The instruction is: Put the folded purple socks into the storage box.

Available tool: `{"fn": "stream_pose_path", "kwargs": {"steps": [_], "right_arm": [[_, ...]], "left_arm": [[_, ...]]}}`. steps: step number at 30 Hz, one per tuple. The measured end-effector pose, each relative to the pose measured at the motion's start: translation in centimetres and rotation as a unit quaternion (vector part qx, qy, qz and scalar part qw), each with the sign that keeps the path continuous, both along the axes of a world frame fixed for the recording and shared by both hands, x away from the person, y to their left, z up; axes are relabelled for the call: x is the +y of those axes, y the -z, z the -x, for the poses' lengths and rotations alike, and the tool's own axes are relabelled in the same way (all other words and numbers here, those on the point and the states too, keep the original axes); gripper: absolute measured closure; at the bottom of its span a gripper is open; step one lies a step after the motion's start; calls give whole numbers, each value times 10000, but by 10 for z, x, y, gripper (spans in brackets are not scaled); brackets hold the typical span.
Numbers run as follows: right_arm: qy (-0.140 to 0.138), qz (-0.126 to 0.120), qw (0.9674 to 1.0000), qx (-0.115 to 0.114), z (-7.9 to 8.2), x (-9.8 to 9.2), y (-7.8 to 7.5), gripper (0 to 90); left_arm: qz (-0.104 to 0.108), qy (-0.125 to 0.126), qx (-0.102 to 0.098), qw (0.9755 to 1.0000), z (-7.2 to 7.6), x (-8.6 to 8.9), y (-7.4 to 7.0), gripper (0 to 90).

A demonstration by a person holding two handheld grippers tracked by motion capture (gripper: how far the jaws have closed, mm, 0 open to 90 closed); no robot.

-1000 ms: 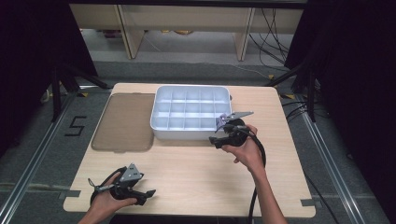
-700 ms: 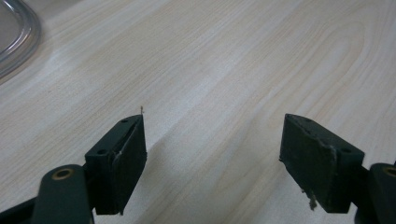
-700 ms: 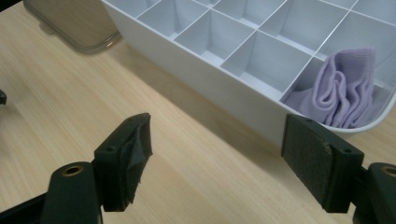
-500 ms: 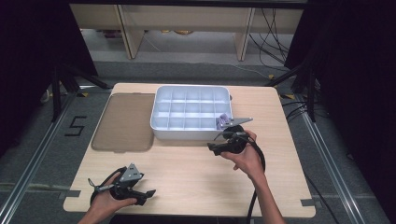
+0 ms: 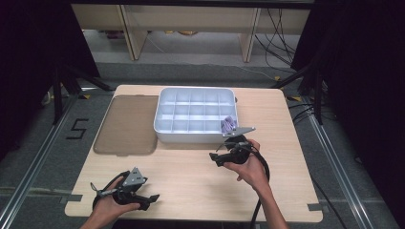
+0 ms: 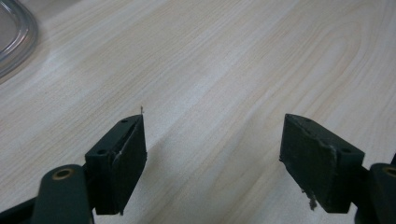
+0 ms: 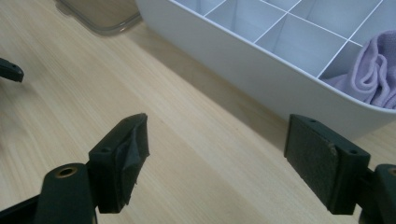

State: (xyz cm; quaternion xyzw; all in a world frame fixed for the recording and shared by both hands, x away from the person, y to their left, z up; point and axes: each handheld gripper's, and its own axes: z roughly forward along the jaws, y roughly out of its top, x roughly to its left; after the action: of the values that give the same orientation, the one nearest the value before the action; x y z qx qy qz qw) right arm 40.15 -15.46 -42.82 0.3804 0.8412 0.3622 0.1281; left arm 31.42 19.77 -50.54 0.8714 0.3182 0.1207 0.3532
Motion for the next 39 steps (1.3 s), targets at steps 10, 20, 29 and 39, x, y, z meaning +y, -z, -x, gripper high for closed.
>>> {"fn": "stream_pose_path", "kwargs": {"steps": [10, 20, 29, 39], "right_arm": [[-30, -90, 9999, 72, 14, 3, 5, 228], [-103, -138, 9998, -30, 27, 5, 12, 219], [-144, -157, 9998, 11, 36, 5, 20, 215], [-227, -98, 9996, 157, 46, 5, 29, 205]], "left_arm": [[68, -48, 83, 9999, 1, -1, 0, 221], [43, -41, 60, 10000, 1, -1, 0, 221], [46, 4, 31, 10000, 1, -2, 0, 221], [-1, 8, -25, 10000, 1, -1, 0, 221]]}}
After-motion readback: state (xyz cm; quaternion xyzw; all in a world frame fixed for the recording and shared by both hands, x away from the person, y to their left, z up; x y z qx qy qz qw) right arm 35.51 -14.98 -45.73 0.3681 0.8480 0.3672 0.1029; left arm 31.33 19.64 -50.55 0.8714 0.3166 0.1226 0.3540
